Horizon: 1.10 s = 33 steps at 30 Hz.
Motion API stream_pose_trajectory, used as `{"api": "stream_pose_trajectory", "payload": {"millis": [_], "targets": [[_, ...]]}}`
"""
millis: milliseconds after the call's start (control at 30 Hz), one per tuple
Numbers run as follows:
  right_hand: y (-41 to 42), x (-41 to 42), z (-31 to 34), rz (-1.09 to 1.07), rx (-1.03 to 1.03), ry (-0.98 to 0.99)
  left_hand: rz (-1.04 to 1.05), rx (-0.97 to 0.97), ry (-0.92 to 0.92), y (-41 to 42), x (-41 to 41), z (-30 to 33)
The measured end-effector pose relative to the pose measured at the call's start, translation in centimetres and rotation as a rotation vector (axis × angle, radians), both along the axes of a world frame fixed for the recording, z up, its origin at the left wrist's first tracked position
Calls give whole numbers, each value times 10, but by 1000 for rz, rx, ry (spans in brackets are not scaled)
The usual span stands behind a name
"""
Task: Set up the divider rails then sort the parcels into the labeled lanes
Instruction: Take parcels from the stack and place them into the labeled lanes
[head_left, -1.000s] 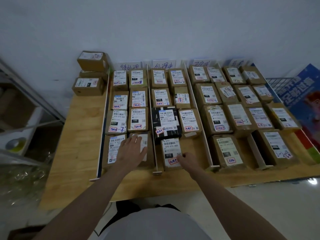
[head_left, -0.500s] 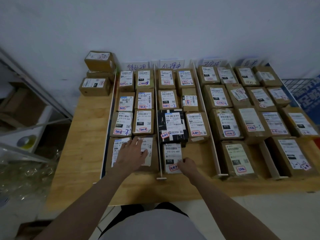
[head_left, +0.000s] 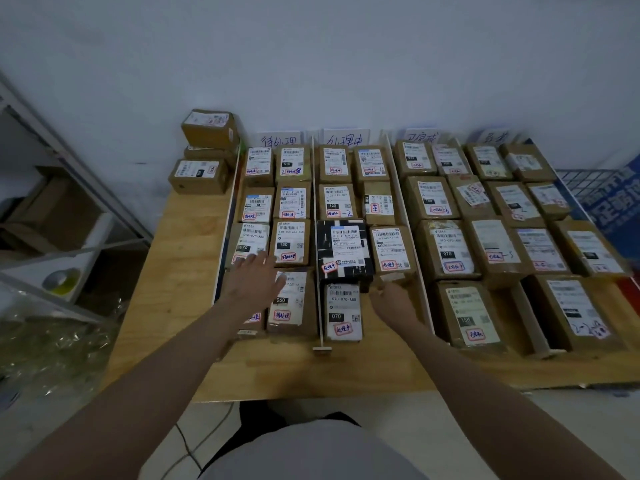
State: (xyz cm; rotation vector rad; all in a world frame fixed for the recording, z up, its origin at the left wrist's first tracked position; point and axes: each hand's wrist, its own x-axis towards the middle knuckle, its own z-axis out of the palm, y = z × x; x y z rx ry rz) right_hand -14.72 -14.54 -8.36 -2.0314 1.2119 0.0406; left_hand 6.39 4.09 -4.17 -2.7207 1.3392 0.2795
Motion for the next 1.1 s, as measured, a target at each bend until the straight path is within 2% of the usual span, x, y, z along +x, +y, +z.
{"api": "stream_pose_trajectory", "payload": {"millis": [233, 367, 667, 1100], "targets": [[-18, 42, 57, 167, -334, -51, 64, -53, -79, 11, 45, 43], [-12, 82, 78, 270, -437, -67, 141, -88, -136, 33, 75, 68], [44, 193, 89, 412, -452, -83, 290, -115, -124, 94, 149, 75], [105, 358, 51, 397, -346, 40, 275, -60, -7, 128, 308, 26]]}}
